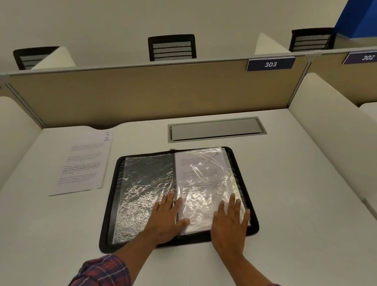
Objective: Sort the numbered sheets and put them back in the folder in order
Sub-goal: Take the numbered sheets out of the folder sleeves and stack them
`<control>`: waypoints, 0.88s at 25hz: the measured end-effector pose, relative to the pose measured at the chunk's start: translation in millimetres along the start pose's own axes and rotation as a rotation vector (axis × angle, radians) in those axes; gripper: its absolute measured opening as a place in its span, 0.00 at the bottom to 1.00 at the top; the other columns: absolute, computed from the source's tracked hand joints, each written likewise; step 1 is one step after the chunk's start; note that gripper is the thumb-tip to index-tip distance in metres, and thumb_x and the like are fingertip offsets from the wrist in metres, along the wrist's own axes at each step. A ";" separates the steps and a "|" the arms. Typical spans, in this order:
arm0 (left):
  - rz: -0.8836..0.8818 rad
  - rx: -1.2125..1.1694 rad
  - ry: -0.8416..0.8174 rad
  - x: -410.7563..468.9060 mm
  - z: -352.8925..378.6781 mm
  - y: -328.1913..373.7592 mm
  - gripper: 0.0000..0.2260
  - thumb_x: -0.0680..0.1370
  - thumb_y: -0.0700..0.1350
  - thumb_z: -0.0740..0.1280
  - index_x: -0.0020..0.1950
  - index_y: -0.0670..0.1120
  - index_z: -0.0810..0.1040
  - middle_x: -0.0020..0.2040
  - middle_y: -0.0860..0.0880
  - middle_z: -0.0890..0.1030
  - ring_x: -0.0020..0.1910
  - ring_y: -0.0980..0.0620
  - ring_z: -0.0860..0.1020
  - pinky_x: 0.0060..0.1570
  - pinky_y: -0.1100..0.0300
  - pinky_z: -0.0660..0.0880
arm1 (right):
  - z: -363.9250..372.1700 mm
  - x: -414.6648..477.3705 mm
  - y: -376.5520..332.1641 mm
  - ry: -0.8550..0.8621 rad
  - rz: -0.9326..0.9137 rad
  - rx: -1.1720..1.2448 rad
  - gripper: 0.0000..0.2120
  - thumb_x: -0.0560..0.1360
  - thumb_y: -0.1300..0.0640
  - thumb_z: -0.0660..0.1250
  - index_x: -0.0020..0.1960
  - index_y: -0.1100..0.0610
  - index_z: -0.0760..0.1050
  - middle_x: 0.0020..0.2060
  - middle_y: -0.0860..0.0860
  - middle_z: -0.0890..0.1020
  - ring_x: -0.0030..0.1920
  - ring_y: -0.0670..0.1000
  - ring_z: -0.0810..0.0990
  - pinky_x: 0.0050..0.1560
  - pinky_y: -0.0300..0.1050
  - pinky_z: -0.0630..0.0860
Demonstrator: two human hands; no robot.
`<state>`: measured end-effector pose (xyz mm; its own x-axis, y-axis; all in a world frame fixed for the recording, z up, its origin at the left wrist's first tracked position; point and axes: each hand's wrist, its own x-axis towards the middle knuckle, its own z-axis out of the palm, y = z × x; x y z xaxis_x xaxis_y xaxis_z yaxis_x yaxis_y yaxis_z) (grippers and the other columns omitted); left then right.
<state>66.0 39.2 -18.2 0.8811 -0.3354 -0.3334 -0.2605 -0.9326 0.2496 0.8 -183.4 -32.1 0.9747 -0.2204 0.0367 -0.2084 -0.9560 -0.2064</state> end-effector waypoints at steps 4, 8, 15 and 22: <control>-0.013 -0.247 -0.005 4.3 -37.6 15.6 0.36 0.81 0.72 0.53 0.82 0.52 0.65 0.82 0.45 0.62 0.79 0.44 0.64 0.77 0.46 0.62 | -9.0 2.8 -30.0 -0.016 -0.032 0.262 0.30 0.88 0.44 0.41 0.80 0.55 0.68 0.80 0.65 0.63 0.78 0.67 0.65 0.74 0.69 0.67; -0.093 -0.865 0.062 11.7 -82.2 25.6 0.32 0.76 0.74 0.62 0.69 0.53 0.77 0.66 0.51 0.82 0.60 0.51 0.82 0.58 0.55 0.77 | -15.7 2.9 -69.1 -0.039 -0.194 0.512 0.26 0.88 0.43 0.46 0.84 0.46 0.57 0.82 0.59 0.61 0.80 0.62 0.64 0.74 0.62 0.72; -0.341 -0.990 0.184 20.8 -108.4 2.9 0.14 0.76 0.47 0.77 0.60 0.49 0.80 0.51 0.50 0.85 0.49 0.49 0.85 0.46 0.52 0.83 | -40.2 -9.8 -122.8 -0.229 -0.459 0.618 0.29 0.87 0.40 0.50 0.85 0.42 0.45 0.84 0.44 0.52 0.82 0.45 0.58 0.78 0.50 0.66; -0.567 -1.068 0.273 13.8 -95.8 -71.3 0.12 0.76 0.29 0.71 0.58 0.39 0.80 0.44 0.38 0.85 0.35 0.45 0.86 0.31 0.54 0.82 | -20.6 -7.9 -104.0 -0.205 -0.280 0.444 0.42 0.82 0.28 0.43 0.86 0.54 0.45 0.85 0.51 0.51 0.84 0.50 0.50 0.82 0.46 0.49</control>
<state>134.5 113.9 46.5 0.8514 0.2381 -0.4674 0.5231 -0.3189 0.7903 13.1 -86.2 9.2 0.9929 0.1142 -0.0326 0.0708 -0.7899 -0.6092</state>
